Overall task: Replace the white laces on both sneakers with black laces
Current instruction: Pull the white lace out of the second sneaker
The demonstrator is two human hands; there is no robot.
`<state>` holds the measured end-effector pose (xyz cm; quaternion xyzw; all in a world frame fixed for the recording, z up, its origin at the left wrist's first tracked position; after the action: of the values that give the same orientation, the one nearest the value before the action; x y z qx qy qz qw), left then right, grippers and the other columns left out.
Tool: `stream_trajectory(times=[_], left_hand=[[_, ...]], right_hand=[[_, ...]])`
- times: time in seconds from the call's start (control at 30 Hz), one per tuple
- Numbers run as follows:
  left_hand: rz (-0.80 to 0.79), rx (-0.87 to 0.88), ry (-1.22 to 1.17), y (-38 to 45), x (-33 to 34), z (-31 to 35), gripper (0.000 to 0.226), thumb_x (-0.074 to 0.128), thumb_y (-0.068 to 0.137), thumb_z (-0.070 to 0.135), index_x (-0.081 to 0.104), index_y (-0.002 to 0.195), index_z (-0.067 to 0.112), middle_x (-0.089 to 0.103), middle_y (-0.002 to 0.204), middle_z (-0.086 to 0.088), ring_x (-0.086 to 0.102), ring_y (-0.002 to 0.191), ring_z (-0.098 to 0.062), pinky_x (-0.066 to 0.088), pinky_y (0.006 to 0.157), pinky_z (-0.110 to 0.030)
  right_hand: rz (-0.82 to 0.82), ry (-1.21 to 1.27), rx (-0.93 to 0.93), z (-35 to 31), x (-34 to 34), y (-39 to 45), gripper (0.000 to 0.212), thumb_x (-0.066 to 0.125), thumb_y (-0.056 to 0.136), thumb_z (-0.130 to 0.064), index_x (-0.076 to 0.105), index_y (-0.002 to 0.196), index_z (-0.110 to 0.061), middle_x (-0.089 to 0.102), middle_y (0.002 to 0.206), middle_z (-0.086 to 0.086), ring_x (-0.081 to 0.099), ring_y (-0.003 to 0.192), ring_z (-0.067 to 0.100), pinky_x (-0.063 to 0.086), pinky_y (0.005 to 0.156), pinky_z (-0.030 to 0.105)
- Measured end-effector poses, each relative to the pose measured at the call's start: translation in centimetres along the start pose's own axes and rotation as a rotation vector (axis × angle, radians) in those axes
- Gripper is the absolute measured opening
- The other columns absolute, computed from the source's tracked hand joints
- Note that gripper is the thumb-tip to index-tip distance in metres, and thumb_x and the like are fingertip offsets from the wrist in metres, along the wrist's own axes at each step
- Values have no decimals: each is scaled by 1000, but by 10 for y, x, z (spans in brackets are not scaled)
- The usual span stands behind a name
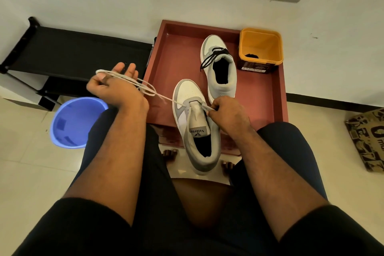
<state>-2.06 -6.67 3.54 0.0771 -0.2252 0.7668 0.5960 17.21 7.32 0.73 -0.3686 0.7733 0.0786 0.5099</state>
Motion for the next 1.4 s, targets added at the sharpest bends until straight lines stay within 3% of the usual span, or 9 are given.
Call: stream_trajectory(times=[0.33,0.5,0.6,0.67,0.73,0.9,1.13,1.27,1.4], left_hand=[[-65,-5,-89,1,11,33,13,34,104,19,46,105,13,50,67,-4,39,46,-11,34,44,-25],[-530,-433,0,-31,40,45,13,35,99,10,46,100,16,47,60,1,30,43,-9,23,41,-23],[-811,-390,253,-59,50,59,19,40,99,4,54,91,15,50,66,-2,27,41,-7,23,38,-20],[-965,-258,390,-74,55,73,16,44,98,2,56,91,10,49,69,-3,27,40,-7,22,38,-20],[-1083,-168,445,-85,58,90,12,49,98,4,59,92,8,49,68,-4,30,41,-7,25,40,-20],[-1148,163,601,-91,55,133,12,57,96,11,64,86,14,54,66,-1,42,42,-5,38,42,-20],[-1166,263,545,-74,20,178,11,57,96,10,64,88,13,56,68,-2,42,45,-12,38,45,-21],[-976,429,662,-19,-15,202,13,61,92,10,64,82,17,61,70,0,56,51,-11,53,53,-31],[-750,449,791,52,-52,217,7,62,92,13,65,86,11,64,75,-8,61,60,-15,54,60,-30]], right_hand=[[177,121,51,-1,6,6,16,56,90,-20,66,82,-10,65,78,3,60,72,21,44,63,27],[227,184,-12,-17,-1,13,25,57,95,-31,67,83,-11,66,78,1,59,71,18,40,62,26],[277,460,-129,-39,-19,4,29,53,97,-37,70,93,-14,68,85,-4,62,79,8,44,65,22],[134,918,-172,-62,-26,-6,27,49,100,-36,65,116,-23,67,112,-9,59,106,2,45,82,16],[-50,1187,-200,-82,-28,-15,30,40,101,-45,57,124,-37,61,126,-14,52,124,6,42,99,31],[-409,1360,-272,-113,-34,-44,37,47,92,-47,62,116,-22,69,96,2,63,90,16,44,83,35],[-447,769,-422,-163,-33,-63,10,64,92,-20,70,93,-12,65,86,5,59,74,8,46,75,27],[-379,445,-510,-198,-54,-43,21,70,87,-28,72,93,-8,67,85,19,58,76,23,47,74,41],[-262,279,-570,-243,-71,-16,15,70,87,-24,73,90,-9,67,78,14,55,69,11,43,68,29]])
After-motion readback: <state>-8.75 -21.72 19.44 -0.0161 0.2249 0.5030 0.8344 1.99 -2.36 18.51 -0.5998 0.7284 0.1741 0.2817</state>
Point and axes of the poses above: each hand's wrist, its own y-axis towards the middle knuckle, its own x-axis out of the palm, z = x × y, the point moved 3 cm from there along y, towards the middle knuckle
